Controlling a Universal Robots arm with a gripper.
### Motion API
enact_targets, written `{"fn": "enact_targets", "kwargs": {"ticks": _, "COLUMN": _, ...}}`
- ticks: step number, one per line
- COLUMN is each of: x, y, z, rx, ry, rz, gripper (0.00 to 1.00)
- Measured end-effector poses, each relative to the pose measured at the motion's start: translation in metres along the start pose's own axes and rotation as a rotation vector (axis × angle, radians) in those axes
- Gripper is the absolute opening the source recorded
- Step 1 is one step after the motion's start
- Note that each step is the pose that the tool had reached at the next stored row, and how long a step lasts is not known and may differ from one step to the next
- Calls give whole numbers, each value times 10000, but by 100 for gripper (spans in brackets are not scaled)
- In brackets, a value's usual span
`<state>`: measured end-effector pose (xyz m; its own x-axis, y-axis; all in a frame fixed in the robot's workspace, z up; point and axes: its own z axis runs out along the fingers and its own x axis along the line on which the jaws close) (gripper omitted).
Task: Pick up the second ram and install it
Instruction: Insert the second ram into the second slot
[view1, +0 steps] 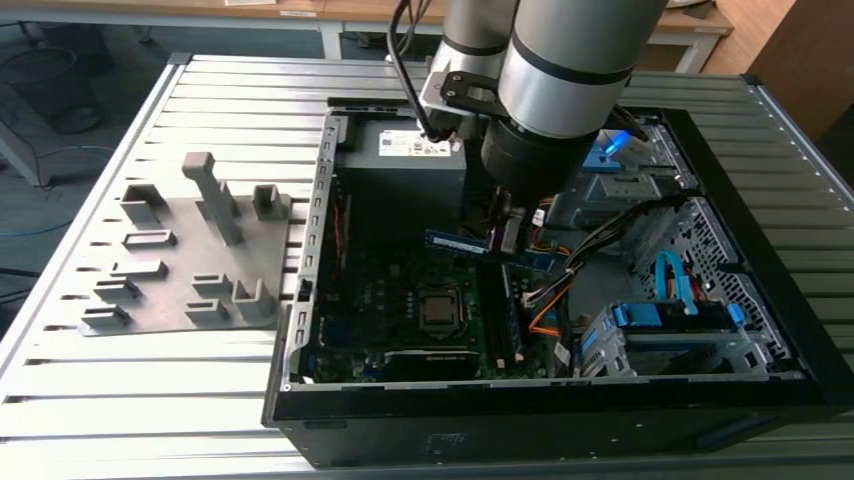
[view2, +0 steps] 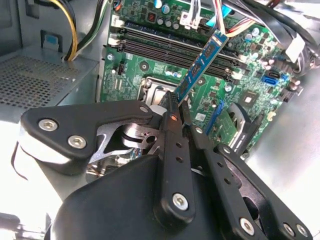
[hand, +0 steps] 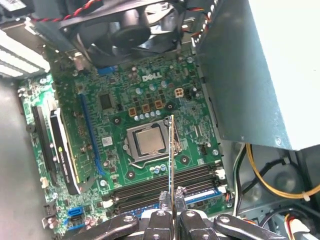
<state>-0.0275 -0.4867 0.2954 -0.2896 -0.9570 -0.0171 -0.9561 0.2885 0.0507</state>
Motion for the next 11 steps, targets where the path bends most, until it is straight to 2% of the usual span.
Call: {"fn": "enact_targets", "kwargs": {"ticks": 11, "x": 0, "y": 0, "z": 2, "rx": 34, "ry": -11, "rz": 1136, "gripper": 14}}
